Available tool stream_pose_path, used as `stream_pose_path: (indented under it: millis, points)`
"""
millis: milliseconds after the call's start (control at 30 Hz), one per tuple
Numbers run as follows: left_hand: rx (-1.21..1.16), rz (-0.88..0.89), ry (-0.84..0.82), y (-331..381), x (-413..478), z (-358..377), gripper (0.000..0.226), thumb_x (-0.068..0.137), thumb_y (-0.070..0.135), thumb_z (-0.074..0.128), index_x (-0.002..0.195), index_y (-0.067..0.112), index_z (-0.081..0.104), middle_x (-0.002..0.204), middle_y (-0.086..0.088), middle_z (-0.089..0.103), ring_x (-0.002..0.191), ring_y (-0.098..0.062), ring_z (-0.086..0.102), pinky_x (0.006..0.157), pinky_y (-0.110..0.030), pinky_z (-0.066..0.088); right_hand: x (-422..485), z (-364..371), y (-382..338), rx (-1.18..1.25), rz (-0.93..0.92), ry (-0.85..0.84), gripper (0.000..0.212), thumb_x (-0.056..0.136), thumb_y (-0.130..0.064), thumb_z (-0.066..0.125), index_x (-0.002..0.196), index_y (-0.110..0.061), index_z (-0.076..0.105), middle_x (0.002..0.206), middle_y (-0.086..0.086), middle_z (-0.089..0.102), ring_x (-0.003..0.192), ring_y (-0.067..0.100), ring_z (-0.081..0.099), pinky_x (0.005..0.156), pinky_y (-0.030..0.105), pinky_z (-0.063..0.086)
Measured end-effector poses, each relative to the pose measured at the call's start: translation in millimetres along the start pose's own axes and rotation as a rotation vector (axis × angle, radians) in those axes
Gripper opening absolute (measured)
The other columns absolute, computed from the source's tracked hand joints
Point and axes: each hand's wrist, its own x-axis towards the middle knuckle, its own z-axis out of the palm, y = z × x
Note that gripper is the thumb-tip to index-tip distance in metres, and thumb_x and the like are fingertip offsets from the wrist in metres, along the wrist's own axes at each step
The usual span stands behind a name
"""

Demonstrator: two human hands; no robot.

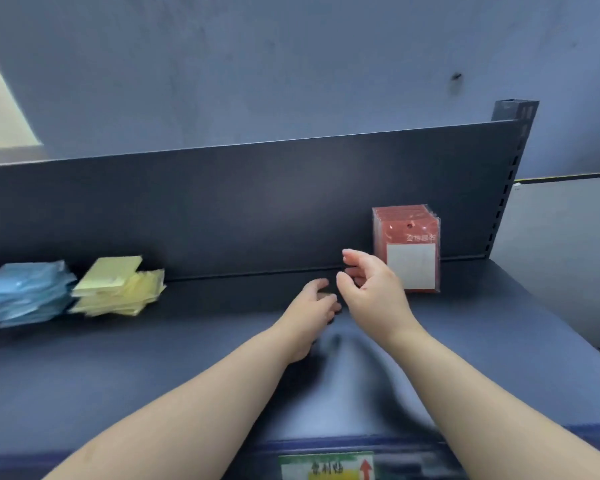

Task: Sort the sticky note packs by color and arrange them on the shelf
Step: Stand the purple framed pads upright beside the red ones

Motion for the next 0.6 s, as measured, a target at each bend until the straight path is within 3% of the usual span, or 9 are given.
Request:
stream_pose_path:
  millis: [67,167,267,400,500,600]
  points:
    - [-0.045,-0.038,-0.069,-2.9,-16.9,-23.9,0.051,0.085,0.018,0.051,0.135,0.018,0.044,0.114,-0.001,0.065,0.102,-0.016,0.064,0.093,-0.03,0.049,-9.4,24.5,-15.3,0.043,0.039,-0.082,0.041,0.089,-0.01,0.053,0.13,-0.016,0.053,0.119,-0.003,0.058,0.097,0.008,0.057,0.087,0.022,0.046]
    - [-0.079,-0.095,0.002,-1.0,-49.1,-70.1,0.043,0.091,0.012,0.047,0.134,0.018,0.041,0.112,-0.003,0.061,0.09,-0.017,0.062,0.074,-0.024,0.048,-20.6,58.8,-37.5,0.054,0.057,-0.141,0.039,0.091,-0.012,0.051,0.129,-0.02,0.052,0.116,-0.007,0.058,0.09,0.001,0.055,0.076,0.015,0.043]
    - [0.033,0.009,0.174,-6.9,-90.6,-125.9,0.031,0.095,0.015,0.045,0.125,0.021,0.049,0.114,0.001,0.063,0.091,-0.013,0.063,0.082,-0.026,0.049,-28.9,95.0,-61.2,0.017,0.053,-0.206,0.037,0.092,-0.016,0.051,0.129,-0.022,0.052,0.115,-0.008,0.058,0.089,0.001,0.055,0.079,0.02,0.043]
    - [0.056,0.16,0.38,-27.4,-148.4,-211.9,0.019,0.095,0.012,0.051,0.107,0.023,0.061,0.099,0.004,0.069,0.092,-0.01,0.064,0.084,-0.025,0.049,-40.9,163.7,-99.3,-0.144,-0.007,-0.387,0.034,0.092,-0.024,0.054,0.127,-0.023,0.053,0.114,-0.009,0.06,0.086,0.005,0.056,0.077,0.019,0.039]
    - [0.151,0.187,0.513,-41.8,-185.4,-278.6,0.019,0.094,0.015,0.054,0.095,0.032,0.061,0.095,0.005,0.071,0.094,-0.014,0.065,0.091,-0.033,0.05,-56.1,226.2,-130.9,-0.221,-0.038,-0.526,0.036,0.092,-0.029,0.055,0.127,-0.026,0.053,0.114,-0.011,0.058,0.085,0.005,0.058,0.074,0.018,0.04]
    - [0.253,0.225,0.665,-55.0,-215.8,-339.3,0.02,0.093,0.015,0.056,0.092,0.034,0.059,0.096,0.007,0.069,0.094,-0.012,0.064,0.087,-0.029,0.05,-72.4,287.8,-162.2,-0.233,-0.038,-0.633,0.038,0.091,-0.032,0.056,0.129,-0.026,0.051,0.115,-0.011,0.057,0.088,0.006,0.059,0.075,0.02,0.045]
